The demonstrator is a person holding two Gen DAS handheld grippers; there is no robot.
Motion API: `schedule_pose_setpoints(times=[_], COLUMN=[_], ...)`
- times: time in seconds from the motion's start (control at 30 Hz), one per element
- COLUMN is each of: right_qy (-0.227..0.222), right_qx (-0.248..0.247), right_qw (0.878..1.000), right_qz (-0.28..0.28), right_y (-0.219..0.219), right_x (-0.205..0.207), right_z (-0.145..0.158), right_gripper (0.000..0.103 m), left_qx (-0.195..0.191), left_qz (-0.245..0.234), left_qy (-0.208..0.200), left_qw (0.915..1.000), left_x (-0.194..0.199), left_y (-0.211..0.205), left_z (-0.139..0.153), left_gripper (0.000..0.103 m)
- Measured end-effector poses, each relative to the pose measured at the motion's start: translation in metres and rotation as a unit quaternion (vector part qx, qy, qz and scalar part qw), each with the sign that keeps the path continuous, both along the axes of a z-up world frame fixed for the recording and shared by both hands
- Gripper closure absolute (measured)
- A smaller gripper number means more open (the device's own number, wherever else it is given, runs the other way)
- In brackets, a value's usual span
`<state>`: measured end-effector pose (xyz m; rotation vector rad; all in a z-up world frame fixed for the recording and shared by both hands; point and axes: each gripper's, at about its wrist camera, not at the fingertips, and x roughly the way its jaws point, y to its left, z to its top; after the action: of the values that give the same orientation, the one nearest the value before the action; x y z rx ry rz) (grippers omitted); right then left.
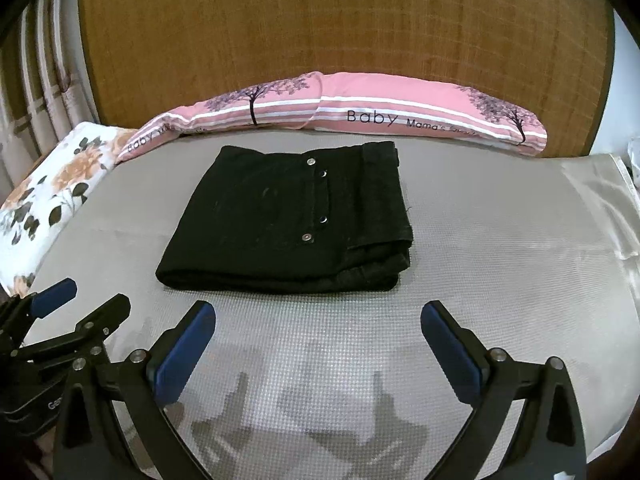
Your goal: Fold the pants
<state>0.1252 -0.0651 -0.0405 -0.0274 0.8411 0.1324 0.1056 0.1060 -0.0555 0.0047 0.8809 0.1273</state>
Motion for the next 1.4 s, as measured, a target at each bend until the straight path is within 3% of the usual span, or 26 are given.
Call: schedule_pose_setpoints(times=[1.4], right_qy=[0.024], right_qx=[-0.001], right_qw=[1.000], right_qz=[0.009], right_y=[0.004], right_x=[-0.005], right_z=[-0.020], right_gripper=[0.001], left_qx=[0.015], left_qz=[-0.004], left_qy=[0.020], left_qw=[0.9997], left_x=[-0.002], left_y=[-0.008], left_z=[-0.015], left_gripper=[0.029])
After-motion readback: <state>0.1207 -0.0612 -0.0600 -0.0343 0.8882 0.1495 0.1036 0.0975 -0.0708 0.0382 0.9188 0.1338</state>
